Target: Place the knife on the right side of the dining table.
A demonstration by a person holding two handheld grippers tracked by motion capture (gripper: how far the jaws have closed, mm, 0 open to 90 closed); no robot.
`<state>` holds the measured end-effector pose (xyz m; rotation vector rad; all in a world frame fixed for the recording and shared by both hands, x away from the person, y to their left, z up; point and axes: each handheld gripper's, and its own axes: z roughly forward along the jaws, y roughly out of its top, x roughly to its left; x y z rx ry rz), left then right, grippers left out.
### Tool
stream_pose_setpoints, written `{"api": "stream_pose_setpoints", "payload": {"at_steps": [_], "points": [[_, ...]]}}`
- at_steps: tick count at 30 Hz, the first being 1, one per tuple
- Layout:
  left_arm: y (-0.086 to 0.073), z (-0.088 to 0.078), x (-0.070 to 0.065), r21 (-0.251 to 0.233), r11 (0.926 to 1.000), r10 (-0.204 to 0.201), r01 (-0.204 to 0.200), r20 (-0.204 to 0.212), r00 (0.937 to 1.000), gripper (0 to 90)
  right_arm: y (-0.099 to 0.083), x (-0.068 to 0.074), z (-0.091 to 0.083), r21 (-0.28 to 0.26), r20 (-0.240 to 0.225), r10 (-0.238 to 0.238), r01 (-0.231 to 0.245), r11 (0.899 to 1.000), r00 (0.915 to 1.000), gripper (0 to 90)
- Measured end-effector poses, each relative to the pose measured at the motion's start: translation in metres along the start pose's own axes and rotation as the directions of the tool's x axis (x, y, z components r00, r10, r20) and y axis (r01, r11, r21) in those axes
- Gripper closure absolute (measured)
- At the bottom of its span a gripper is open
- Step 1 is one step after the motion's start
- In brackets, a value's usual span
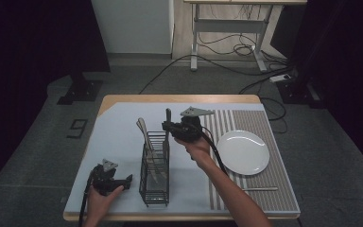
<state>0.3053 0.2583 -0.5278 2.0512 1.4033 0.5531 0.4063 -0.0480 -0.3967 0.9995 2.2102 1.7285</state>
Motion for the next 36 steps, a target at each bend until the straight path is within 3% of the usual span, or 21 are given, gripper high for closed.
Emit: {"api": "stream_pose_setpoints", "payload": {"at_steps": [3, 10, 13, 14, 16, 17, 21, 25, 36], "points": [[0.0, 0.0, 0.0, 0.0, 1.0, 0.001, -0.001, 0.0, 1.0, 3.2, 0.002, 0.004, -0.009, -0.029, 0.007, -0.034, 0.034, 0.999, 0.9994, 83.2], [0.0, 0.0, 0.0, -0.001, 1.0, 0.002, -0.002, -0.001, 1.0, 3.2, 0.005, 0.006, -0.031, -0.104, -0.024, -0.012, 0.01, 0.995, 0.9996, 83.4], [0.0, 0.0, 0.0, -0.001, 1.0, 0.001, -0.001, -0.001, 1.0, 3.2, 0.012, 0.007, -0.045, -0.158, -0.029, -0.011, 0.006, 0.987, 0.9995, 83.5], [0.0, 0.0, 0.0, -0.001, 1.0, 0.0, 0.0, -0.001, 1.0, 3.2, 0.018, 0.007, -0.057, -0.195, -0.031, -0.001, -0.005, 0.981, 0.9995, 83.4], [0.0, 0.0, 0.0, -0.001, 1.0, 0.001, -0.001, -0.001, 1.0, 3.2, 0.02, 0.007, -0.064, -0.214, -0.03, -0.001, -0.005, 0.977, 0.9996, 83.5], [0.0, 0.0, 0.0, -0.001, 1.0, 0.001, -0.001, -0.001, 1.0, 3.2, 0.025, 0.006, -0.076, -0.252, -0.03, 0.004, -0.012, 0.968, 0.9995, 83.5], [0.0, 0.0, 0.0, -0.001, 1.0, 0.001, -0.001, -0.001, 1.0, 3.2, 0.03, 0.002, -0.094, -0.294, -0.038, 0.021, -0.032, 0.955, 0.9991, 83.6], [0.0, 0.0, 0.0, -0.001, 1.0, 0.001, -0.001, -0.002, 1.0, 3.2, 0.028, -0.002, -0.099, -0.288, -0.002, 0.006, -0.006, 0.958, 1.0, 83.6], [0.0, 0.0, 0.0, -0.001, 1.0, 0.001, -0.001, -0.001, 1.0, 3.2, 0.007, -0.03, -0.089, -0.229, 0.051, 0.066, -0.053, 0.972, 0.9965, 83.6]]}}
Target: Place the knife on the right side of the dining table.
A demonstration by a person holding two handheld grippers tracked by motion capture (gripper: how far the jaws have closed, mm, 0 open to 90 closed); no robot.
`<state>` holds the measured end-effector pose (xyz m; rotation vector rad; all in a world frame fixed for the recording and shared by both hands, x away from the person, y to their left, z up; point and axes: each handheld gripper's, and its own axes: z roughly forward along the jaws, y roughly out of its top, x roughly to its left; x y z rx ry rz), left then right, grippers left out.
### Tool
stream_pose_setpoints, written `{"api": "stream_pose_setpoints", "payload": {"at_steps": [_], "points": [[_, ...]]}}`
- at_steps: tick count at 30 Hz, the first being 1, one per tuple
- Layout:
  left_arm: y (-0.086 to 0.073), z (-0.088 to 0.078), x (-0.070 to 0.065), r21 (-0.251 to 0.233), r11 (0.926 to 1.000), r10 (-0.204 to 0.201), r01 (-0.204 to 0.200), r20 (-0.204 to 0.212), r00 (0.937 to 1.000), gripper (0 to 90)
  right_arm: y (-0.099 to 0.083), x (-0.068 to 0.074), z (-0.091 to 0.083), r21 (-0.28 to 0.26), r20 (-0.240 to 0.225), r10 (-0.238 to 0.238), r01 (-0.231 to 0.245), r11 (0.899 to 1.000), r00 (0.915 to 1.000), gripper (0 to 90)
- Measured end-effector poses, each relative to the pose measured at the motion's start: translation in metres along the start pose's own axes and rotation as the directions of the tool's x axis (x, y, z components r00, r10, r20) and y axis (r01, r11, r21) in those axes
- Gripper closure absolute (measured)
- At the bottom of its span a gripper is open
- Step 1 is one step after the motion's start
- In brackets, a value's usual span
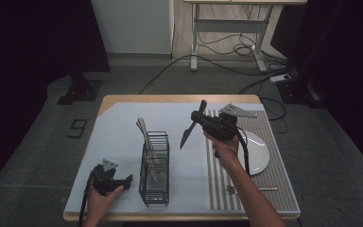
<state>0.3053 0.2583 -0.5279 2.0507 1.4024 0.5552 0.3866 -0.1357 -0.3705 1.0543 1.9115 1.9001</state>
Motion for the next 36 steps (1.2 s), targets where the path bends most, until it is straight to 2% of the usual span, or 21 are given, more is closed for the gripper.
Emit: {"api": "stream_pose_setpoints", "payload": {"at_steps": [3, 8, 12, 23, 36], "points": [[0.0, 0.0, 0.0, 0.0, 1.0, 0.0, 0.0, 0.0, 1.0, 3.2, -0.008, -0.009, 0.004, 0.027, 0.026, 0.011, -0.012, 1.0, 0.9996, 83.6], [0.0, 0.0, 0.0, 0.001, 1.0, 0.0, 0.0, 0.0, 1.0, 3.2, -0.012, -0.016, 0.006, 0.039, 0.05, 0.02, -0.022, 0.999, 0.9986, 83.6], [0.0, 0.0, 0.0, 0.0, 1.0, 0.0, 0.0, 0.0, 1.0, 3.2, -0.013, -0.023, 0.005, 0.024, 0.062, 0.028, -0.029, 0.999, 0.9977, 83.5], [0.0, 0.0, 0.0, 0.0, 1.0, -0.002, 0.002, 0.0, 1.0, 3.2, -0.011, -0.038, 0.003, 0.025, 0.128, 0.034, -0.038, 0.999, 0.9911, 83.5], [0.0, 0.0, 0.0, 0.0, 1.0, -0.003, 0.003, 0.0, 1.0, 3.2, -0.012, -0.057, 0.011, 0.032, 0.196, 0.046, -0.053, 0.998, 0.9795, 83.5]]}}
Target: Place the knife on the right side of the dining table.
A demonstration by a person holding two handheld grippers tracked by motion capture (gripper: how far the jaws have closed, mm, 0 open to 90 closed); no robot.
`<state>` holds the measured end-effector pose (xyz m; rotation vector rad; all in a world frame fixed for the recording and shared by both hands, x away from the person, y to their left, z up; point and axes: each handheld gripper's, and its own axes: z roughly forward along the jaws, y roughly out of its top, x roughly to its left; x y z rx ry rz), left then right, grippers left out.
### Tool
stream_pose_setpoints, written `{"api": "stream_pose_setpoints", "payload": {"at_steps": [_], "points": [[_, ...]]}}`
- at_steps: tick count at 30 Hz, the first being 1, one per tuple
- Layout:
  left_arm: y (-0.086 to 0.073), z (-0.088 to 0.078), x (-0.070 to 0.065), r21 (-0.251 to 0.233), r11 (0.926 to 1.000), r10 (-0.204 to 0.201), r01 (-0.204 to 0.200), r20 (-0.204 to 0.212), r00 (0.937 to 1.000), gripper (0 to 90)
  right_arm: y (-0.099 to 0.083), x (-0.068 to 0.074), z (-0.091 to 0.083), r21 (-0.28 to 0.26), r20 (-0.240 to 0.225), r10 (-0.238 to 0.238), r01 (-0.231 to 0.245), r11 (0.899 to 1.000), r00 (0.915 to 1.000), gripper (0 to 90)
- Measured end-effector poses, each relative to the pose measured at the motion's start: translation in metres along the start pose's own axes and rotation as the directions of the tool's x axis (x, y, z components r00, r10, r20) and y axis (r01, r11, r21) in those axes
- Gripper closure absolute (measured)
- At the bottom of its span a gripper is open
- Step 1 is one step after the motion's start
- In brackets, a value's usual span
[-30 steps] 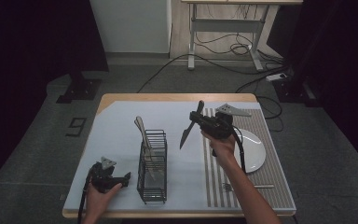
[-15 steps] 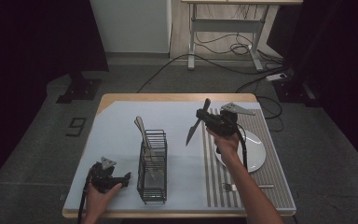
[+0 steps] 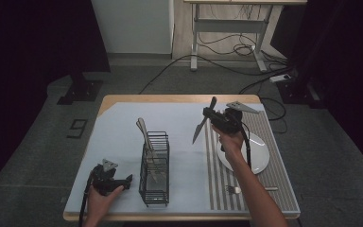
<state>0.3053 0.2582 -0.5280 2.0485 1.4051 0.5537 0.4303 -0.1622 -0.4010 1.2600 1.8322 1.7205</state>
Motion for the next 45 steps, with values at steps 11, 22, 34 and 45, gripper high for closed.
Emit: {"api": "stream_pose_setpoints", "payload": {"at_steps": [11, 22, 34, 45], "points": [[0.0, 0.0, 0.0, 0.0, 1.0, 0.001, -0.001, 0.001, 1.0, 3.2, 0.0, -0.015, 0.003, 0.001, 0.048, 0.017, -0.017, 1.0, 0.9987, 83.5], [0.0, 0.0, 0.0, 0.001, 1.0, 0.002, -0.002, 0.001, 1.0, 3.2, 0.0, -0.028, 0.009, 0.002, 0.088, 0.037, -0.037, 0.999, 0.9954, 83.5], [0.0, 0.0, 0.0, 0.0, 1.0, 0.0, 0.0, 0.001, 1.0, 3.2, 0.001, -0.042, 0.008, -0.006, 0.145, 0.034, -0.034, 0.999, 0.9888, 83.5], [0.0, 0.0, 0.0, 0.0, 1.0, 0.001, -0.001, 0.001, 1.0, 3.2, 0.003, -0.057, 0.011, -0.02, 0.19, 0.046, -0.043, 0.999, 0.9807, 83.5]]}}
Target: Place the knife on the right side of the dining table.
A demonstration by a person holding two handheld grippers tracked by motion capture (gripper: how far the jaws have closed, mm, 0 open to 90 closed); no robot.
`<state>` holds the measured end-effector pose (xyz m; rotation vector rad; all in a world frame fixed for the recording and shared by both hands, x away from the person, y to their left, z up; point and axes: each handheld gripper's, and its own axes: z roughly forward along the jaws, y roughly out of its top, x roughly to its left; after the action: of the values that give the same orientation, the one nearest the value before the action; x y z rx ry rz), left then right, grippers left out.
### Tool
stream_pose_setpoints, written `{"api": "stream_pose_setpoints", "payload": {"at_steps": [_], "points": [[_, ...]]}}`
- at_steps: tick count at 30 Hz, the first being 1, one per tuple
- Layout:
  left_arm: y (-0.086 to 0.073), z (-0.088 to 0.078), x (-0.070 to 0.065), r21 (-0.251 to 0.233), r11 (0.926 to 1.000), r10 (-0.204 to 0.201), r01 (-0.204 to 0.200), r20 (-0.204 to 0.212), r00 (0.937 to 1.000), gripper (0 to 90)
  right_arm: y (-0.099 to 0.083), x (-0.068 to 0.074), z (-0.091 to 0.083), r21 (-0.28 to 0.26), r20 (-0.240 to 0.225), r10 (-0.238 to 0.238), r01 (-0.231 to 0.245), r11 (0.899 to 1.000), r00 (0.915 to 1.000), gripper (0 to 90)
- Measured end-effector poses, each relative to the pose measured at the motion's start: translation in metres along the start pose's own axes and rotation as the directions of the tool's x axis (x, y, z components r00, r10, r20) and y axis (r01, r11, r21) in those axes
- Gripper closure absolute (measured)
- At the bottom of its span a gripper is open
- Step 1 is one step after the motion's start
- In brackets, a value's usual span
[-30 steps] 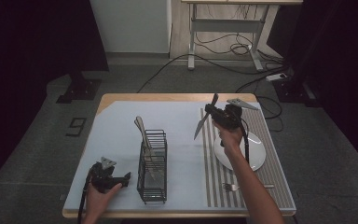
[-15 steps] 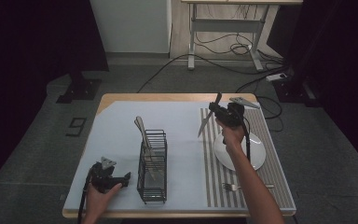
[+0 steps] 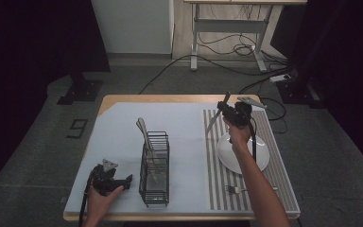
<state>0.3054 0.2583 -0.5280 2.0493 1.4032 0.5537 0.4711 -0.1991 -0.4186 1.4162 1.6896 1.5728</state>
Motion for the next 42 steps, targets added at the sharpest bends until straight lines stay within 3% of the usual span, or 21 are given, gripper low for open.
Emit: {"api": "stream_pose_setpoints", "payload": {"at_steps": [12, 17, 19, 24, 32, 42], "points": [[0.0, 0.0, 0.0, 0.0, 1.0, 0.0, 0.0, 0.0, 1.0, 3.2, -0.001, -0.015, 0.01, -0.032, 0.041, 0.027, -0.026, 0.999, 0.9988, 83.4], [0.0, 0.0, 0.0, 0.0, 1.0, 0.0, 0.0, 0.0, 1.0, 3.2, 0.004, -0.024, 0.018, -0.049, 0.04, 0.062, -0.06, 0.997, 0.9973, 83.4], [0.0, 0.0, 0.0, 0.0, 1.0, -0.001, 0.001, 0.0, 1.0, 3.2, 0.005, -0.025, 0.021, -0.05, 0.027, 0.057, -0.056, 0.997, 0.998, 83.4], [0.0, 0.0, 0.0, 0.0, 1.0, -0.001, 0.001, 0.0, 1.0, 3.2, 0.005, -0.025, 0.027, -0.063, 0.045, 0.018, -0.016, 0.998, 0.9988, 83.4], [0.0, 0.0, 0.0, -0.001, 1.0, 0.0, 0.0, 0.0, 1.0, 3.2, -0.001, -0.038, 0.037, -0.078, 0.066, 0.082, -0.076, 0.994, 0.9945, 83.4], [0.0, 0.0, 0.0, -0.001, 1.0, 0.0, 0.0, 0.0, 1.0, 3.2, -0.003, -0.045, 0.036, -0.084, 0.074, 0.111, -0.105, 0.991, 0.991, 82.9]]}}
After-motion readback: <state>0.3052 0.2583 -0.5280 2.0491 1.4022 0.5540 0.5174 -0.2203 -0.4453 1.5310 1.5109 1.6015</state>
